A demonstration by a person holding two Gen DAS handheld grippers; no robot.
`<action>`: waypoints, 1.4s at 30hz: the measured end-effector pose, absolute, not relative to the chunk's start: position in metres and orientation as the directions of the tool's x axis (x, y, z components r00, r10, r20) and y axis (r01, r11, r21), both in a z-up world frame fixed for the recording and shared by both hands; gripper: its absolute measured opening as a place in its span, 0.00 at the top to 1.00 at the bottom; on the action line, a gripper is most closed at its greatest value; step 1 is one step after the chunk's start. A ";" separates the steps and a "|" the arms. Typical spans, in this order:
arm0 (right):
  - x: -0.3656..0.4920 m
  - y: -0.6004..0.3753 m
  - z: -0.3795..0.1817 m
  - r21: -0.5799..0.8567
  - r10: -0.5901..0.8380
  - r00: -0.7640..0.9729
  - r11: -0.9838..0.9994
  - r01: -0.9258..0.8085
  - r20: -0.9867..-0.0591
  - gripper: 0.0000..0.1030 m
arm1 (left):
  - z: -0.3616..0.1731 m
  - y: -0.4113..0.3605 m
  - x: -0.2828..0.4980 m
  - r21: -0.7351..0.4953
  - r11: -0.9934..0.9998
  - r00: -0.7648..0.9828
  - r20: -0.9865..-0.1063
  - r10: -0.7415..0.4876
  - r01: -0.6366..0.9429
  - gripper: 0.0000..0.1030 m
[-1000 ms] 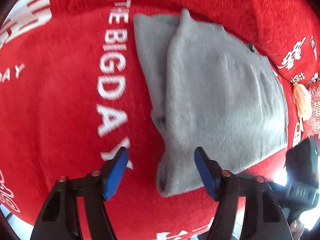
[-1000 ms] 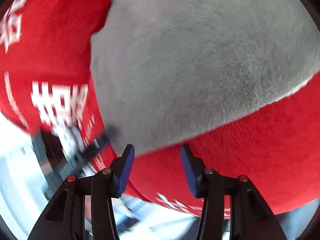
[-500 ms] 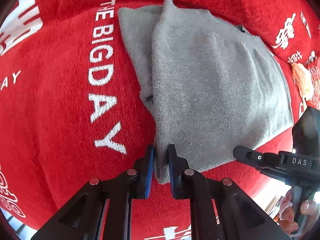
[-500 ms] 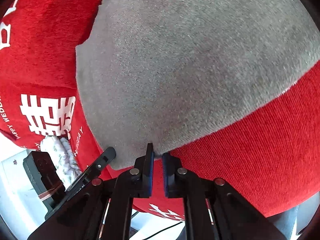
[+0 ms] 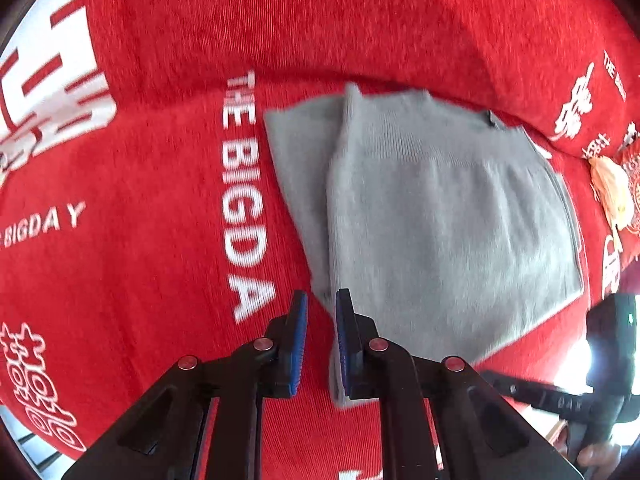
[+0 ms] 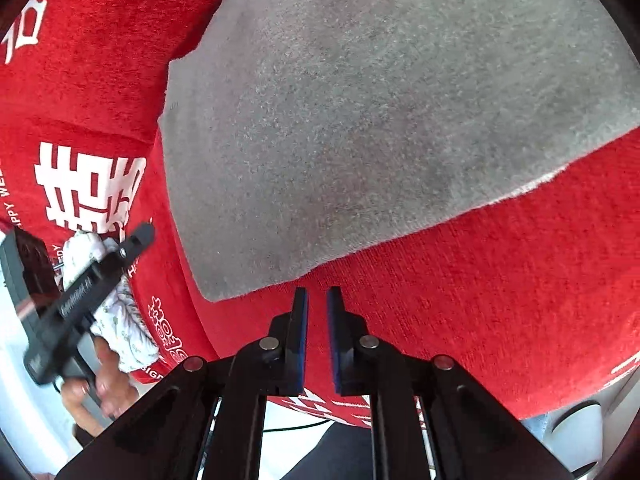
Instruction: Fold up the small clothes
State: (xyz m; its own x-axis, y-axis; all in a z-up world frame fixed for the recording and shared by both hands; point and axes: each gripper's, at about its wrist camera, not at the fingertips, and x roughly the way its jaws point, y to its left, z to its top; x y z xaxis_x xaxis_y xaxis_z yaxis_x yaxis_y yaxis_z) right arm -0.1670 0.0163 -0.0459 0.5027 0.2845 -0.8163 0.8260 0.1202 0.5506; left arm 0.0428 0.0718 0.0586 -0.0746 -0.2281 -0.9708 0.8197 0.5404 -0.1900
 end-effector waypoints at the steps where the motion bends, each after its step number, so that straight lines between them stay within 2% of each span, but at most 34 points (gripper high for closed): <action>1: -0.169 0.016 -0.044 0.549 0.282 0.502 0.121 0.827 -0.818 0.88 | 0.057 0.067 0.045 -0.185 0.542 -0.072 -0.972 -0.222 0.820 0.85; 7: -0.170 0.011 -0.036 0.545 0.268 0.500 0.134 0.828 -0.824 0.87 | 0.046 0.063 0.044 -0.146 0.563 -0.069 -0.986 -0.155 0.813 0.84; 10: -0.171 0.008 -0.035 0.550 0.267 0.505 0.131 0.825 -0.821 0.75 | 0.039 0.070 0.043 -0.142 0.579 -0.086 -0.989 -0.123 0.803 0.84; 12: -0.172 0.007 -0.034 0.548 0.263 0.504 0.133 0.826 -0.823 0.58 | 0.035 0.074 0.044 -0.130 0.587 -0.091 -0.991 -0.097 0.799 0.84; 13: -0.172 0.007 -0.033 0.548 0.261 0.504 0.136 0.825 -0.823 0.55 | 0.033 0.075 0.044 -0.122 0.595 -0.091 -0.992 -0.083 0.794 0.84; 14: -0.171 0.007 -0.032 0.550 0.259 0.506 0.141 0.823 -0.823 0.53 | 0.032 0.076 0.045 -0.119 0.600 -0.089 -0.993 -0.079 0.791 0.77; 15: -0.170 0.007 -0.031 0.552 0.257 0.507 0.146 0.821 -0.823 0.52 | 0.032 0.078 0.046 -0.108 0.609 -0.077 -0.994 -0.077 0.786 0.38; 16: -0.169 0.007 -0.030 0.552 0.255 0.507 0.153 0.820 -0.823 0.51 | 0.034 0.080 0.046 -0.088 0.619 -0.049 -0.996 -0.080 0.780 0.15; 17: -0.168 0.007 -0.029 0.552 0.254 0.507 0.155 0.819 -0.824 0.49 | 0.037 0.081 0.047 -0.075 0.627 -0.023 -0.996 -0.089 0.775 0.01; 21: -0.166 0.008 -0.028 0.558 0.245 0.515 0.160 0.814 -0.821 0.41 | 0.049 0.081 0.050 -0.040 0.626 0.036 -0.994 -0.108 0.779 0.01; 33: -0.171 0.013 -0.033 0.630 0.222 0.602 0.080 0.773 -0.767 0.41 | 0.041 0.087 0.059 0.027 0.662 0.077 -0.996 -0.047 0.749 0.01; 42: -0.191 0.015 -0.052 0.693 0.170 0.693 -0.069 0.717 -0.700 0.40 | 0.030 0.090 0.062 -0.020 0.671 0.021 -0.998 -0.053 0.742 0.01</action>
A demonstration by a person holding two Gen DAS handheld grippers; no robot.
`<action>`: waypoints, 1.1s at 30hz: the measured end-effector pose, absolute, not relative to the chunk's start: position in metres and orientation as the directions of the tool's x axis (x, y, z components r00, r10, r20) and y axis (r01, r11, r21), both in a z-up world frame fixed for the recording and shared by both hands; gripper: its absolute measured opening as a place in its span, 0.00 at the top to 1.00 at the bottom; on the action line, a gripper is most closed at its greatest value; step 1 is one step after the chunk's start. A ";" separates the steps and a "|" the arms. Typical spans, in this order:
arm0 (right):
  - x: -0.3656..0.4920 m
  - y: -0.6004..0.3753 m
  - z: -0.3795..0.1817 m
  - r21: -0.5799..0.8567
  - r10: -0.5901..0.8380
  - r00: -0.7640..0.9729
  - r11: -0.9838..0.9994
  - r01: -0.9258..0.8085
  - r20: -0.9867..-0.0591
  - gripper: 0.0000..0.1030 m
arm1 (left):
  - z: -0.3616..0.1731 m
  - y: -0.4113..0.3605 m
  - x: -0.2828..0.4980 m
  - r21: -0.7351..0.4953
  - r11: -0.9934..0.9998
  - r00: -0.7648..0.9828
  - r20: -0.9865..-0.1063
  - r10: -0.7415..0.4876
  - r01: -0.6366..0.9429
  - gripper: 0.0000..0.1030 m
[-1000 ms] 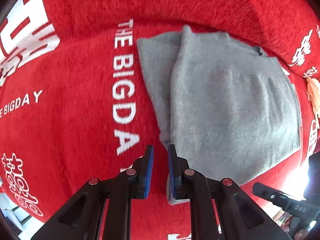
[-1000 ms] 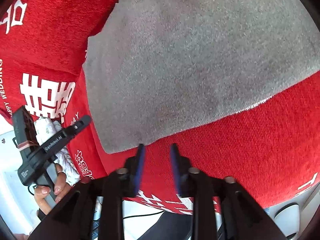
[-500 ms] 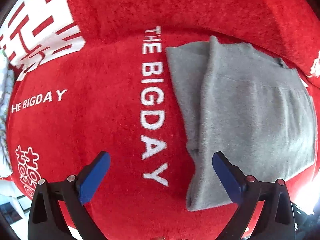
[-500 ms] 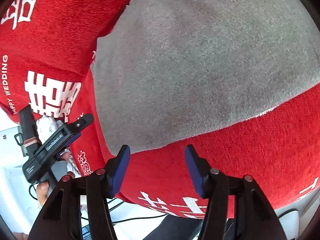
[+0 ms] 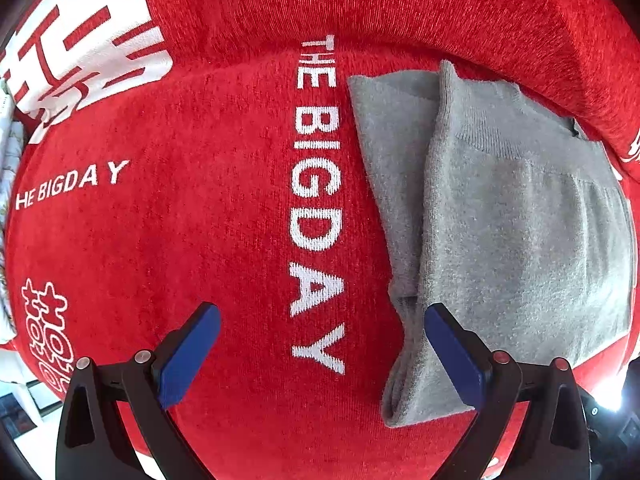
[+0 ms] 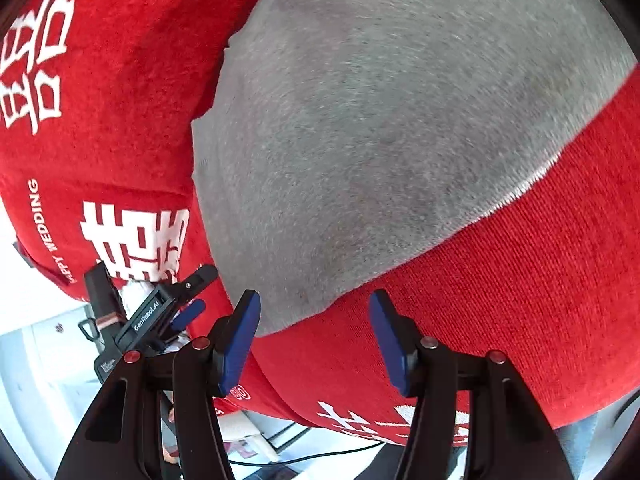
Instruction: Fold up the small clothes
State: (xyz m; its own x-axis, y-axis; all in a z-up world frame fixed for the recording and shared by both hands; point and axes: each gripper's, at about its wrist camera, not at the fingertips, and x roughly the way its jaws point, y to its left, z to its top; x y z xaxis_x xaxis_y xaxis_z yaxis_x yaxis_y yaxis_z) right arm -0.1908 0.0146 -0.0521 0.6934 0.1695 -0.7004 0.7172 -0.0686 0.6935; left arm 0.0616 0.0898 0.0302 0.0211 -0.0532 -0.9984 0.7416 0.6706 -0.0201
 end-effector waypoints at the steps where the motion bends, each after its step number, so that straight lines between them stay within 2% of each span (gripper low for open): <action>1: -0.191 0.015 -0.053 0.694 0.170 0.694 -0.072 0.717 -0.699 0.39 | 0.030 0.090 0.062 -0.032 0.668 0.013 -0.998 -0.061 0.743 0.01; 11: -0.178 0.016 -0.063 0.747 0.165 0.751 -0.097 0.658 -0.640 0.39 | 0.030 0.080 0.065 -0.129 0.612 -0.066 -0.990 -0.124 0.780 0.01; 18: -0.166 0.015 -0.067 0.799 0.103 0.814 -0.156 0.581 -0.572 0.37 | 0.026 0.075 0.075 -0.290 0.615 -0.194 -0.956 -0.220 0.733 0.01; 24: -0.155 0.011 -0.071 0.829 0.070 0.857 -0.223 0.513 -0.511 0.37 | 0.014 0.060 0.077 -0.360 0.599 -0.271 -0.933 -0.237 0.715 0.01; 25: -0.154 0.010 -0.070 0.834 0.067 0.864 -0.233 0.500 -0.500 0.39 | 0.011 0.058 0.078 -0.373 0.607 -0.285 -0.928 -0.241 0.702 0.01; 26: -0.152 0.009 -0.069 0.842 0.068 0.877 -0.251 0.477 -0.476 0.53 | 0.008 0.054 0.080 -0.393 0.616 -0.304 -0.919 -0.249 0.683 0.01; 27: -0.150 0.007 -0.068 0.846 0.074 0.885 -0.267 0.461 -0.459 0.76 | 0.004 0.049 0.081 -0.411 0.622 -0.322 -0.911 -0.258 0.666 0.01; 28: -0.149 0.006 -0.067 0.850 0.078 0.892 -0.275 0.449 -0.445 0.87 | 0.003 0.047 0.080 -0.426 0.625 -0.335 -0.904 -0.266 0.654 0.01; 29: -0.149 0.003 -0.062 0.859 0.077 0.901 -0.275 0.431 -0.427 0.91 | 0.003 0.043 0.078 -0.440 0.626 -0.347 -0.897 -0.273 0.644 0.01; 33: -0.148 -0.007 -0.036 0.901 0.079 0.924 -0.207 0.382 -0.374 0.91 | 0.001 0.026 0.069 -0.482 0.603 -0.387 -0.875 -0.292 0.635 0.01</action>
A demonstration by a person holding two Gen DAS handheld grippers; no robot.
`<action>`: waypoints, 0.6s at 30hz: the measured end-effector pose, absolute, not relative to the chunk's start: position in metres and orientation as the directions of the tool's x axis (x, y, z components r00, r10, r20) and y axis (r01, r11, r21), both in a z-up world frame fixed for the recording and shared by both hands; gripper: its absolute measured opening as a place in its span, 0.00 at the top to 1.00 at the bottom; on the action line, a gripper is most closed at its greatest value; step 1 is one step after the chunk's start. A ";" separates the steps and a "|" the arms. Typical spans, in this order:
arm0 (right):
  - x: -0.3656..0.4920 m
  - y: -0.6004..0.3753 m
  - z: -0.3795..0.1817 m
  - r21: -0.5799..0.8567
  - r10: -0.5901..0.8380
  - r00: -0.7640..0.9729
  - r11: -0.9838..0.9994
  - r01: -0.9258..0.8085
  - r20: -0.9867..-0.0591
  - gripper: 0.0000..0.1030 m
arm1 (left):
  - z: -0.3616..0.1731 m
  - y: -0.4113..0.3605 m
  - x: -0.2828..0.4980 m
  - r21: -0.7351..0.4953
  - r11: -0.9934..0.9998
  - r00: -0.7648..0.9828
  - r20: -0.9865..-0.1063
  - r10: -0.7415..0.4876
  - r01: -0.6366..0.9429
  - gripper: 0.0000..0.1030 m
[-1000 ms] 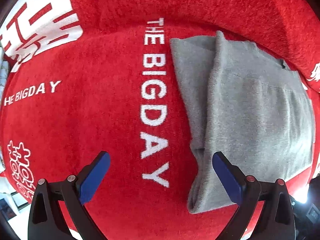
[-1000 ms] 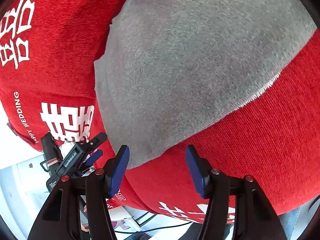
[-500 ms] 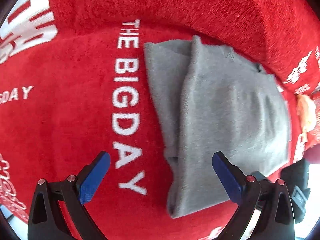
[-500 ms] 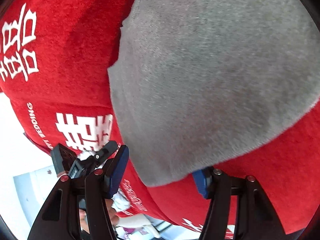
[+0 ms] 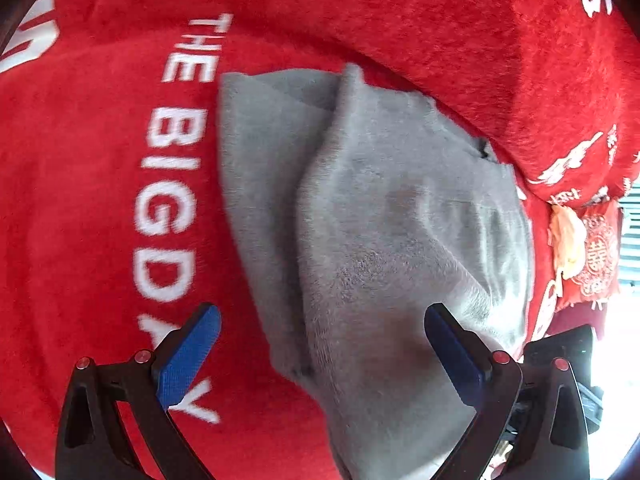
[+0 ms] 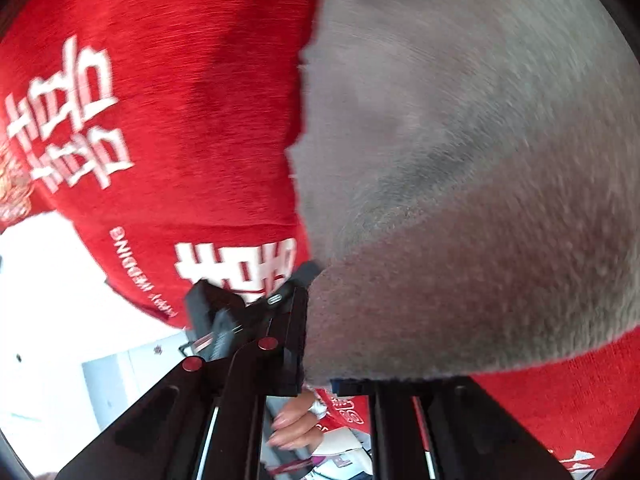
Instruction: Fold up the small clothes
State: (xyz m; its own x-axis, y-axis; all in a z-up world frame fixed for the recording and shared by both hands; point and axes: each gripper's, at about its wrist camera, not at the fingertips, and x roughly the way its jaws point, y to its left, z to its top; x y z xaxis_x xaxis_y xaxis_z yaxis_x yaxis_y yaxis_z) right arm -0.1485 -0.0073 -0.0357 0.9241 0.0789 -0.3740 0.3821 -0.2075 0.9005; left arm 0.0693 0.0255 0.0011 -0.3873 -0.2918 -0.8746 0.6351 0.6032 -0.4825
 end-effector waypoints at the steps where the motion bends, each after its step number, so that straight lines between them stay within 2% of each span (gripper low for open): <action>1: -0.146 -0.008 -0.031 0.905 0.080 0.926 -0.197 0.377 -0.369 0.91 | 0.002 0.020 0.067 -0.506 0.591 -0.404 -0.861 -0.308 0.628 0.01; 6: -0.137 -0.011 -0.013 0.902 0.132 0.903 -0.093 0.421 -0.408 0.91 | 0.010 -0.004 0.064 -0.577 0.552 -0.451 -0.816 -0.361 0.601 0.01; 11: -0.130 0.003 -0.025 0.843 0.226 0.826 -0.036 0.537 -0.517 0.89 | 0.006 -0.027 0.049 -0.513 0.525 -0.413 -0.858 -0.305 0.679 0.01; 13: -0.128 0.010 -0.026 0.808 0.264 0.779 0.002 0.589 -0.569 0.87 | 0.000 -0.031 0.042 -0.468 0.526 -0.386 -0.884 -0.266 0.710 0.07; 16: -0.128 0.017 -0.024 0.719 0.333 0.654 0.120 0.685 -0.679 0.79 | -0.005 -0.028 0.037 -0.429 0.522 -0.364 -0.903 -0.228 0.737 0.07; 17: -0.131 0.017 -0.021 0.700 0.341 0.629 0.146 0.699 -0.698 0.74 | -0.006 -0.030 0.033 -0.413 0.522 -0.352 -0.911 -0.216 0.746 0.07; 18: -0.134 0.015 -0.018 0.688 0.342 0.614 0.163 0.707 -0.711 0.64 | -0.007 -0.031 0.031 -0.401 0.522 -0.344 -0.916 -0.208 0.752 0.07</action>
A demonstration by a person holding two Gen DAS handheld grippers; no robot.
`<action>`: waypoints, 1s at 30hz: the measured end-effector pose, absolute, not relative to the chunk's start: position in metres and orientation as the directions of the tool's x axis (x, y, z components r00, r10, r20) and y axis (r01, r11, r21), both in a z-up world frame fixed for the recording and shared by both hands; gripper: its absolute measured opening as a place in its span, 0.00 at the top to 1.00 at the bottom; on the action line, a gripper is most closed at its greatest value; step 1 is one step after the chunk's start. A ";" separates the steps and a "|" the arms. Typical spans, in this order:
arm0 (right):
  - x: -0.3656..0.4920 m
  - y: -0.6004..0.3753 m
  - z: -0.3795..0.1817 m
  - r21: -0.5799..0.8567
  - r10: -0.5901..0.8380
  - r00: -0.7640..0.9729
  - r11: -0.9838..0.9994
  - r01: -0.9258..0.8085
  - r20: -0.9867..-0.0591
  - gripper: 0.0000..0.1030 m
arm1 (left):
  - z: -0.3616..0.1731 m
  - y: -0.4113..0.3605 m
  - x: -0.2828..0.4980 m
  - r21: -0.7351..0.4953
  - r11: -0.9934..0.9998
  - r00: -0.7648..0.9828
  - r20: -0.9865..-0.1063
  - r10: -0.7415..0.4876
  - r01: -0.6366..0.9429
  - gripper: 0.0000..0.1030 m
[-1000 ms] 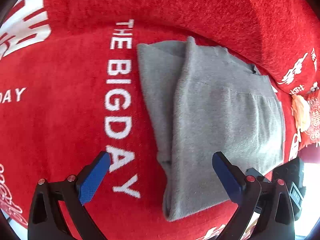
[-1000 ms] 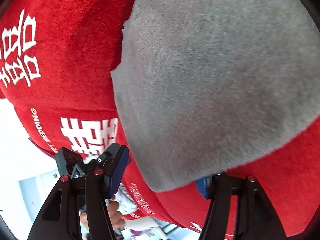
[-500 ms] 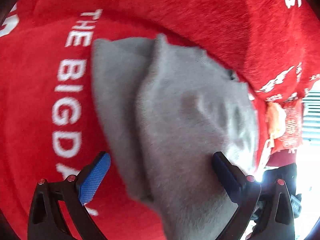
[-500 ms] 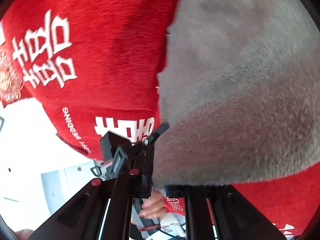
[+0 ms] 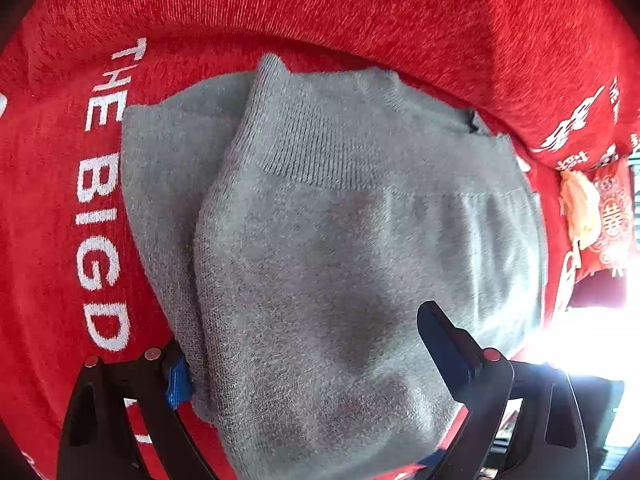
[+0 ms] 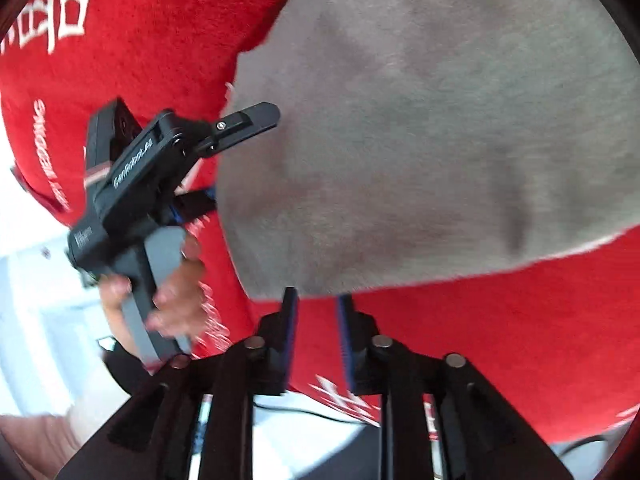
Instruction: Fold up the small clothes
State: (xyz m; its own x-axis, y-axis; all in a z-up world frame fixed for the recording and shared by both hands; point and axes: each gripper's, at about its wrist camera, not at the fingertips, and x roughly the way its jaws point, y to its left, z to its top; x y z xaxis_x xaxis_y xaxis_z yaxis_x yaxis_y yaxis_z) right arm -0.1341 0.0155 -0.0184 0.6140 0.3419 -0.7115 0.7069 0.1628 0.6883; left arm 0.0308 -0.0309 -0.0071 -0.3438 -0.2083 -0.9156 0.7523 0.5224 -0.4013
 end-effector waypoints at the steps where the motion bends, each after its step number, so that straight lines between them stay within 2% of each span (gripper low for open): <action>1: -0.138 0.012 -0.015 0.679 0.338 0.604 0.177 0.712 -0.722 0.59 | -0.008 -0.032 0.029 -0.390 0.524 -0.334 -0.921 -0.202 0.757 0.07; 2: -0.143 0.008 -0.010 0.668 0.326 0.595 0.192 0.719 -0.734 0.53 | -0.008 -0.030 0.030 -0.384 0.524 -0.330 -0.923 -0.197 0.760 0.07; 11: -0.164 -0.062 0.024 0.565 0.146 0.547 0.274 0.778 -0.824 0.53 | -0.013 -0.040 0.021 -0.327 0.552 -0.287 -0.944 -0.162 0.767 0.07; 13: -0.163 -0.075 0.024 0.539 0.116 0.531 0.297 0.788 -0.839 0.61 | -0.014 -0.043 0.018 -0.307 0.556 -0.270 -0.951 -0.150 0.772 0.07; 14: -0.159 -0.082 0.024 0.516 0.100 0.514 0.320 0.794 -0.852 0.75 | -0.015 -0.046 0.016 -0.297 0.559 -0.262 -0.954 -0.144 0.775 0.07; 15: -0.155 -0.087 0.022 0.493 0.091 0.494 0.340 0.801 -0.865 0.87 | -0.015 -0.048 0.014 -0.287 0.562 -0.255 -0.957 -0.138 0.776 0.11; 17: -0.147 -0.096 0.013 0.450 0.087 0.453 0.371 0.812 -0.887 0.88 | -0.016 -0.054 0.010 -0.246 0.566 -0.219 -0.969 -0.116 0.787 0.18; 18: -0.145 -0.098 0.007 0.442 0.097 0.441 0.378 0.813 -0.893 0.88 | -0.014 -0.057 0.008 -0.236 0.568 -0.207 -0.971 -0.117 0.788 0.28; 19: -0.146 -0.100 -0.002 0.433 0.113 0.424 0.384 0.815 -0.899 0.88 | -0.012 -0.059 0.006 -0.229 0.570 -0.194 -0.973 -0.122 0.789 0.33; 20: -0.148 -0.102 -0.017 0.419 0.150 0.393 0.393 0.819 -0.907 0.90 | -0.009 -0.062 0.005 -0.219 0.568 -0.180 -0.976 -0.124 0.793 0.44; 21: -0.146 -0.103 -0.021 0.428 0.156 0.400 0.392 0.814 -0.903 0.92 | -0.005 -0.065 0.003 -0.210 0.563 -0.164 -0.978 -0.132 0.800 0.65; 23: -0.149 -0.106 -0.021 0.442 0.156 0.416 0.391 0.807 -0.896 0.92 | 0.003 -0.069 0.001 -0.200 0.551 -0.144 -0.979 -0.142 0.810 0.84; 30: -0.176 -0.120 -0.018 0.553 0.205 0.513 0.345 0.759 -0.833 0.90 | 0.068 -0.104 -0.033 -0.319 0.458 -0.199 -0.935 -0.292 0.830 0.86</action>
State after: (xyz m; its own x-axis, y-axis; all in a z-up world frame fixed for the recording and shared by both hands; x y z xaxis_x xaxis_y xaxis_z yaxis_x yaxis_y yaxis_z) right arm -0.1756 -0.1200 -0.0179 0.5134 0.2054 -0.8332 0.7586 0.3453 0.5526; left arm -0.0325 -0.1045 0.0678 -0.1988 -0.2922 -0.9355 0.8298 0.4577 -0.3193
